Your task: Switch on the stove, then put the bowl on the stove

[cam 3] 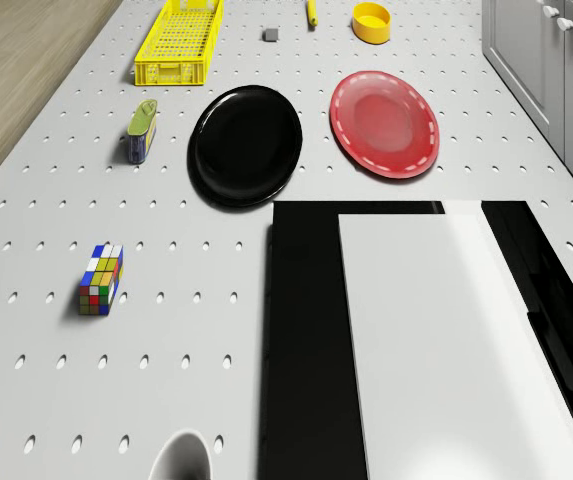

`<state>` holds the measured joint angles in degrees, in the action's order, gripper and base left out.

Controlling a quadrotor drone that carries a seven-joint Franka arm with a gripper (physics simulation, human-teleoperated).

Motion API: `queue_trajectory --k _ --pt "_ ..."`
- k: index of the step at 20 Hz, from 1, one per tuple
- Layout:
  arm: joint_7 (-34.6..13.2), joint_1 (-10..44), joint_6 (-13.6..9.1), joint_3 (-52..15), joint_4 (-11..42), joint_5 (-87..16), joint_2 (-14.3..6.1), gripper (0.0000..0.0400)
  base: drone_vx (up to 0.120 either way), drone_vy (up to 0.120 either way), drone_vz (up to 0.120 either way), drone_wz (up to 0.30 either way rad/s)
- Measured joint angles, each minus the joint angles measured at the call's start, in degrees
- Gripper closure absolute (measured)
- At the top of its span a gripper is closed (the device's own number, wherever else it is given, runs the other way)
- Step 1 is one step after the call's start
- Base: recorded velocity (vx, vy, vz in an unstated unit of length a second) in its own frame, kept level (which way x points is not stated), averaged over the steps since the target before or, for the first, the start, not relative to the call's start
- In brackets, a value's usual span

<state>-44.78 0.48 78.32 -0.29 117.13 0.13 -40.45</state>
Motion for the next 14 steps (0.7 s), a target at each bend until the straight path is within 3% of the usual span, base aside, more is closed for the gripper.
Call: queue_trajectory --k 14 --pt "0.0 0.1 0.6 -0.3 0.4 -0.4 -0.4 0.0000 0.000 -0.120 0.000 0.000"
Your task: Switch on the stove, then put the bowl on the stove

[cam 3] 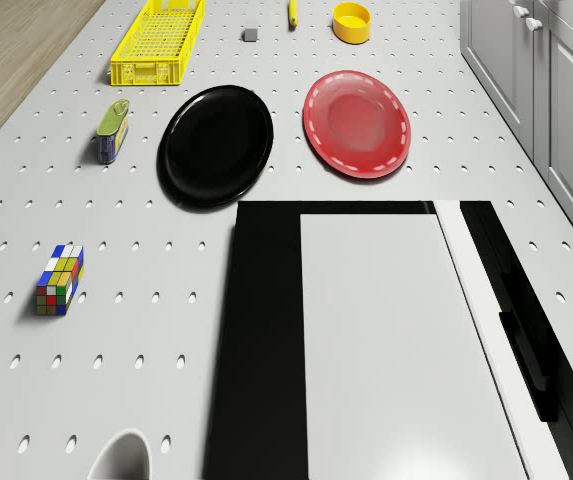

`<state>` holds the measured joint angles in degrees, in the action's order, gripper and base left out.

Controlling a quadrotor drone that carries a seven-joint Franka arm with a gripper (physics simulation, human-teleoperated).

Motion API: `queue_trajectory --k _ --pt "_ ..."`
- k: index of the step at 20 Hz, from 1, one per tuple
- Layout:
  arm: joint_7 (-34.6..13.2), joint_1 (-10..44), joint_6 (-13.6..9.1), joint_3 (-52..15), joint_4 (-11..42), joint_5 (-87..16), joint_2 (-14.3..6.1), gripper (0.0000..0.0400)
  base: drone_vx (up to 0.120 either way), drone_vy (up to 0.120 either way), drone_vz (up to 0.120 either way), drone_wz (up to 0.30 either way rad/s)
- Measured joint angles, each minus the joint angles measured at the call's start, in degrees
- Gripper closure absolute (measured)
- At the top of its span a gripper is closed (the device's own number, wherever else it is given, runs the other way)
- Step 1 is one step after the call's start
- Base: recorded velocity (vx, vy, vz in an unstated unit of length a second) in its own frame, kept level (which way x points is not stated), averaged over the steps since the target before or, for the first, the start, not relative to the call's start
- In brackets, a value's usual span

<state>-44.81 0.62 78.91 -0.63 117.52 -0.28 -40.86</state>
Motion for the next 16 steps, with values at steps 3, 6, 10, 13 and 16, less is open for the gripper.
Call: queue_trajectory --k 3,6,10,13,16 --pt "0.0 0.1 0.1 -0.2 0.1 -0.3 -0.1 0.0000 0.000 -0.120 0.000 0.000" --pt "-0.1 0.2 0.3 -0.6 0.2 -0.8 -0.2 0.0000 0.000 -0.120 0.000 0.000" --pt "-0.3 0.5 0.4 -1.5 0.3 -2.1 -0.3 0.0000 0.000 -0.120 0.000 0.000" --pt "-0.5 0.9 0.6 -2.8 0.5 -3.9 -0.4 0.0000 0.000 -0.120 0.000 0.000" --pt "-0.9 1.5 0.8 -4.8 0.8 -6.8 -0.6 0.0000 0.000 -0.120 0.000 0.000"
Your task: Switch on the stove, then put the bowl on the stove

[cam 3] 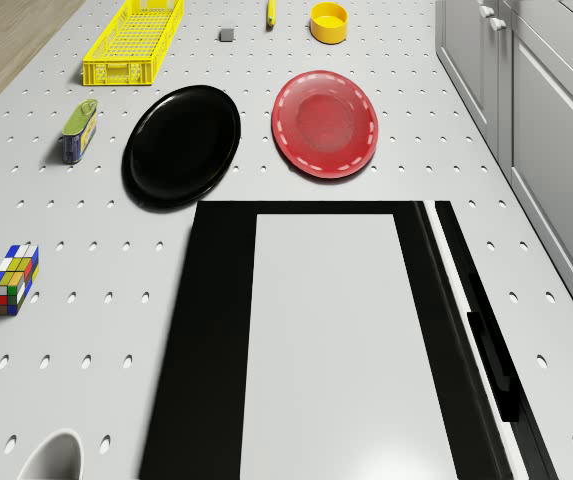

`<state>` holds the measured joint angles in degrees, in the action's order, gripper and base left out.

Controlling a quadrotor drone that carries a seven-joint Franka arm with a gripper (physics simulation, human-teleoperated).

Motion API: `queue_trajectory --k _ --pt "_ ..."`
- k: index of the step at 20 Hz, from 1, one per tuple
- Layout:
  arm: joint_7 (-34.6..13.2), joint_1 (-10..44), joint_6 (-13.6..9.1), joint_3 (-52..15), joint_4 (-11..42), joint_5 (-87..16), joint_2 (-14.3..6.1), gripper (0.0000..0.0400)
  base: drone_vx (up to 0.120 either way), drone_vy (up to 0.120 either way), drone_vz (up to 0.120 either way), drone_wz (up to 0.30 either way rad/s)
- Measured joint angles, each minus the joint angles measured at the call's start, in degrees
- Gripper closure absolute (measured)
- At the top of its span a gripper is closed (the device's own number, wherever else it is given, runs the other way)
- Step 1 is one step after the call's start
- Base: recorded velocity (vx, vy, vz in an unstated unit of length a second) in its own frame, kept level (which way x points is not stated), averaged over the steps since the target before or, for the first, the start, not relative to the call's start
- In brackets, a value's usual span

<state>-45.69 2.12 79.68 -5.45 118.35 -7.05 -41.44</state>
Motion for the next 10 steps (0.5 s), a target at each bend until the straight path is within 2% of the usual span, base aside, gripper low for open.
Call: queue_trajectory --k 5,10 --pt "-1.3 2.1 0.4 -6.6 1.6 -9.4 -0.5 0.0000 0.000 -0.120 0.000 0.000" --pt "-4.6 6.7 1.4 -19.9 8.3 -29.0 -2.1 0.0000 0.000 -0.120 0.000 0.000"
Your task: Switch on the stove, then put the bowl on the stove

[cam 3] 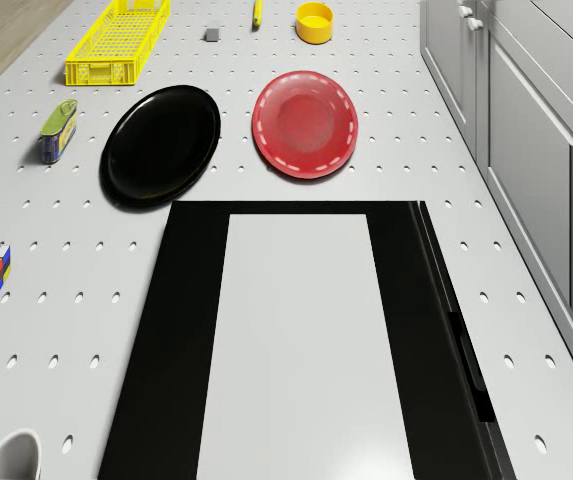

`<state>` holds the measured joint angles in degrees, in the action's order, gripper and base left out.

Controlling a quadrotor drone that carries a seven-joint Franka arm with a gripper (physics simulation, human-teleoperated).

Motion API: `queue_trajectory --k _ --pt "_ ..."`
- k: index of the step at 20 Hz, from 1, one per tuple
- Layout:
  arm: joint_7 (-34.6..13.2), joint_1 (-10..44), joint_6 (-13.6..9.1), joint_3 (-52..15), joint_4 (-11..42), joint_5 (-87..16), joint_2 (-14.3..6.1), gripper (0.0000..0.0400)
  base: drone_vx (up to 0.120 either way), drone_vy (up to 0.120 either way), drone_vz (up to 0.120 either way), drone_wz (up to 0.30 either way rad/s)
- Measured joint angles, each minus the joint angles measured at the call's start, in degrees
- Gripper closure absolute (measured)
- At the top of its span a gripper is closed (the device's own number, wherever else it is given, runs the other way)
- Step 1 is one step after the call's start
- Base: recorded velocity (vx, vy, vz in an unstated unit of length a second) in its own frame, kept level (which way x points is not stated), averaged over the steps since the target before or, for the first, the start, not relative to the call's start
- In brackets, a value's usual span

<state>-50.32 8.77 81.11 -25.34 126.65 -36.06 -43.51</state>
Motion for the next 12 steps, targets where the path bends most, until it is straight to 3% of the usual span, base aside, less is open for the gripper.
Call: queue_trajectory --k 3,6,9,12 --pt "-4.2 4.7 0.7 -10.8 9.0 -17.7 -2.0 0.0000 0.000 -0.120 0.000 0.000" --pt "-10.7 11.4 0.1 -21.4 20.3 -37.3 -4.5 0.0000 0.000 0.000 -0.093 0.000" --pt "-18.5 20.2 -2.8 -29.9 29.6 -54.3 -6.9 0.0000 0.027 0.000 -0.120 0.000" --pt "-25.3 29.4 -6.9 -35.9 34.9 -65.7 -9.1 0.0000 0.120 0.000 -0.120 0.000"
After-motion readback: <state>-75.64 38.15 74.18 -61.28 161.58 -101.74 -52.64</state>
